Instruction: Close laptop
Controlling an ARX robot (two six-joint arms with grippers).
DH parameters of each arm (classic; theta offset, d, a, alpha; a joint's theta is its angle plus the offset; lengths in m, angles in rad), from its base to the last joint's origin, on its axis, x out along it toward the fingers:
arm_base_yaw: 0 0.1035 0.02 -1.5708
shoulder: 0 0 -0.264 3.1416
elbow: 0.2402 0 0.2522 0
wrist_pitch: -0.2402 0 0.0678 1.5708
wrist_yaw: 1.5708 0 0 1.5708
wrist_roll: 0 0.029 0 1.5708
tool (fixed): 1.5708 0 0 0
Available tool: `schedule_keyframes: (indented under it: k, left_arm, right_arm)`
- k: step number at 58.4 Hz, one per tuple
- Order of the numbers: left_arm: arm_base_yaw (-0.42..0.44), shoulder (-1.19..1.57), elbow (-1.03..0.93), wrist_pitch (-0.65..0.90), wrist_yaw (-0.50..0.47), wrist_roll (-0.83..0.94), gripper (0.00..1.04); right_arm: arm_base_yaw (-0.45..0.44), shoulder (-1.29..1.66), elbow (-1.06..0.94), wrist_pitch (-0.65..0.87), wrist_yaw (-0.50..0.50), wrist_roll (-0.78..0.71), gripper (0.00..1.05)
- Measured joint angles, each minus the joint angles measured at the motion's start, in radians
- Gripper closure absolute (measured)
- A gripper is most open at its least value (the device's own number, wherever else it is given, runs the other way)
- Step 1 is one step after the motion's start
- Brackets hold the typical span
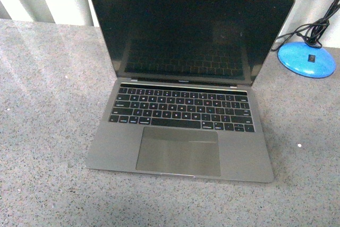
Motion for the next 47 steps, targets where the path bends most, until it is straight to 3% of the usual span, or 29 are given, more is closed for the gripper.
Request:
schedule_keyframes:
  k: [47]
  left_arm:
    - [0.0,0.0,0.0,0.0,0.0,0.0,0.07]
  right_arm:
    - [0.0,0.0,0.0,0.0,0.0,0.0,0.1]
